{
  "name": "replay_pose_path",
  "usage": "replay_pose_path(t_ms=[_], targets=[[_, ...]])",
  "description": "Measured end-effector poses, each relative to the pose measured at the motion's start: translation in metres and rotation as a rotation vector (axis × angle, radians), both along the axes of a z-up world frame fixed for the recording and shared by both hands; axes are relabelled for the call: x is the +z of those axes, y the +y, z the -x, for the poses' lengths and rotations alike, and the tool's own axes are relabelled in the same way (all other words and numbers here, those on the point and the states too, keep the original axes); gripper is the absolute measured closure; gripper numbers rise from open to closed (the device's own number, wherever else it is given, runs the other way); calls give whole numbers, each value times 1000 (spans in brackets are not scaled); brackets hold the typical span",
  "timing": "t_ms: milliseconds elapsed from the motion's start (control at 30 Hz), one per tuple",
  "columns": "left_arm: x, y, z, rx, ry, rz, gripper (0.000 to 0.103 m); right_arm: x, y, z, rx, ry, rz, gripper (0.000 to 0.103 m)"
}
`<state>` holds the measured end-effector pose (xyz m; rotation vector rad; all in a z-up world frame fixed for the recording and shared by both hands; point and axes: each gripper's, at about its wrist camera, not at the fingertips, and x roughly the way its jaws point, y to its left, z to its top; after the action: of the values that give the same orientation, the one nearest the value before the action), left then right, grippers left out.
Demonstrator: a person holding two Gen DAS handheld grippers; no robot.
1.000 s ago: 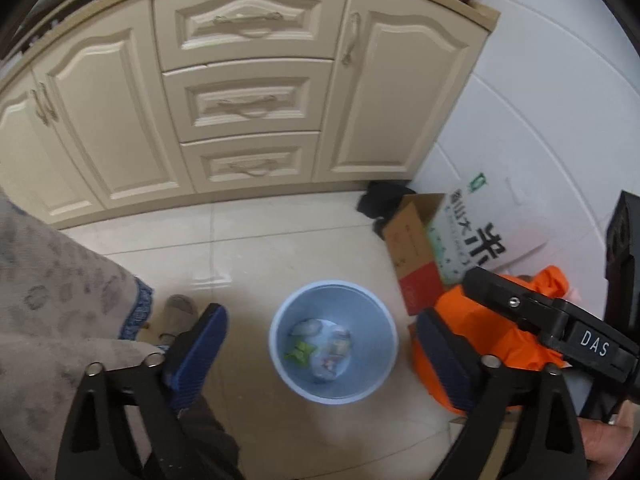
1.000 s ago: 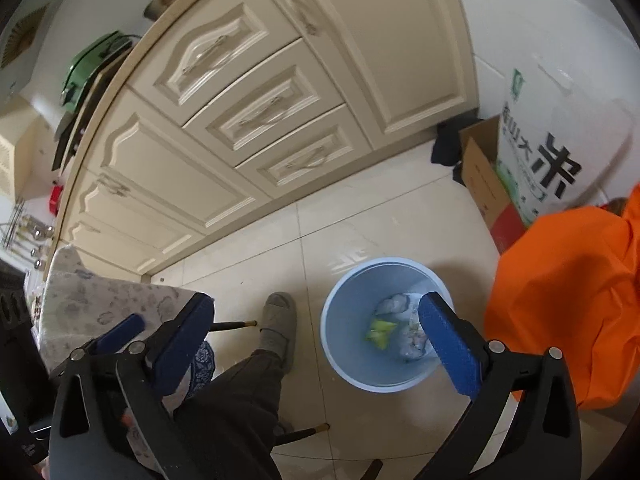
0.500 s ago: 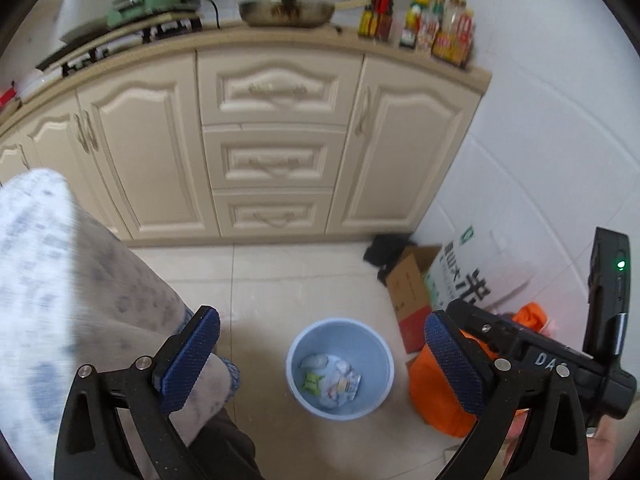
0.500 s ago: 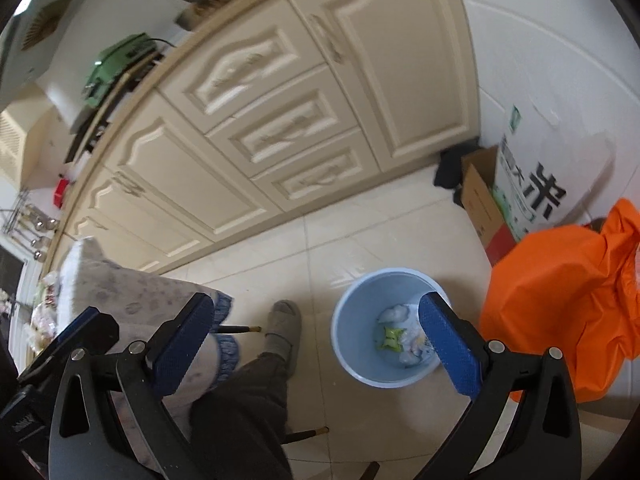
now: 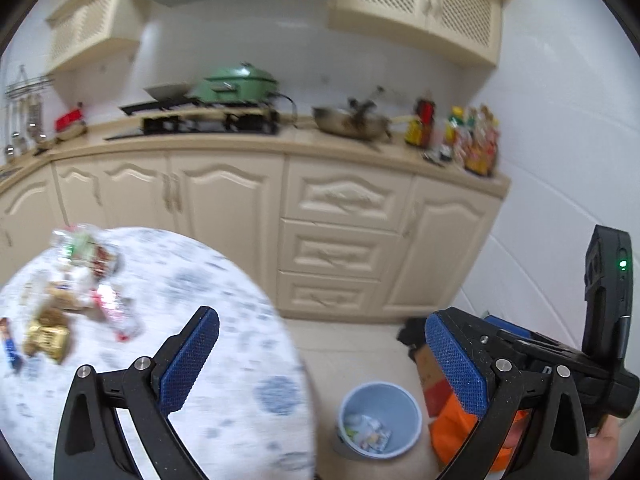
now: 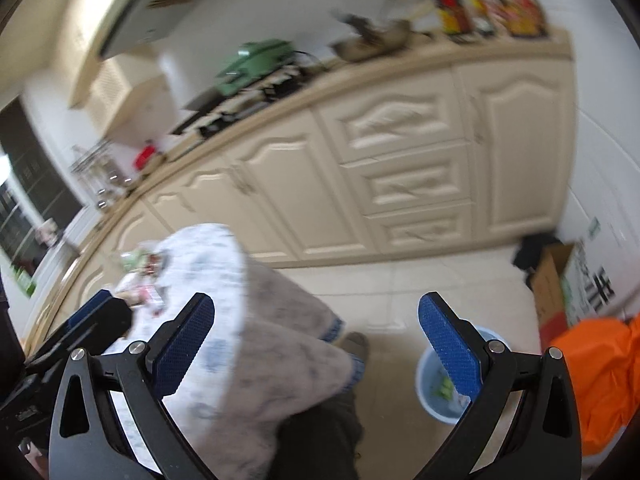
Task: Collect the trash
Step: 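Bring both open tools back to the table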
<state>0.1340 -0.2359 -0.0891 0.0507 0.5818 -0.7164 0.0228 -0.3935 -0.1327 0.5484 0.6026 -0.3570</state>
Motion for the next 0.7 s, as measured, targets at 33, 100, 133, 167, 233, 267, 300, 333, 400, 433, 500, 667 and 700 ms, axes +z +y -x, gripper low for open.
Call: replay_pose_path(t_ms=[33, 100, 133, 167, 233, 267, 300, 333, 400, 433, 500, 667, 700], targets=[[2, 12, 6, 15, -8, 9, 1, 5, 8, -5, 17, -8, 9, 0], [9, 43, 16, 54, -31, 25, 1, 17, 30, -20, 61, -28, 30, 0], [12, 56, 22, 72, -43, 28, 1, 20, 38, -24, 77, -35, 38, 0], [15, 69, 29, 90, -54, 31, 1, 25, 48, -30, 98, -43, 48, 0], [20, 92, 39, 126, -71, 39, 1, 34, 67, -41, 135, -61, 64, 0], [22, 107, 45, 147, -79, 45, 1, 37, 74, -46, 150, -67, 71, 0], [26, 116, 50, 164, -88, 50, 1, 41, 83, -51, 168, -76, 80, 0], [27, 125, 56, 183, -98, 54, 1, 45, 92, -55, 186, -84, 88, 0], [29, 141, 67, 221, -117, 54, 1, 50, 106, -62, 215, -94, 102, 0], [30, 153, 74, 242, -123, 55, 1, 53, 115, -66, 231, -99, 111, 0], [31, 164, 82, 274, -131, 54, 1, 58, 130, -75, 263, -106, 131, 0], [31, 196, 102, 374, -144, 52, 1, 66, 168, -95, 330, -126, 179, 0], [30, 206, 108, 398, -146, 49, 1, 67, 176, -99, 344, -127, 190, 0]])
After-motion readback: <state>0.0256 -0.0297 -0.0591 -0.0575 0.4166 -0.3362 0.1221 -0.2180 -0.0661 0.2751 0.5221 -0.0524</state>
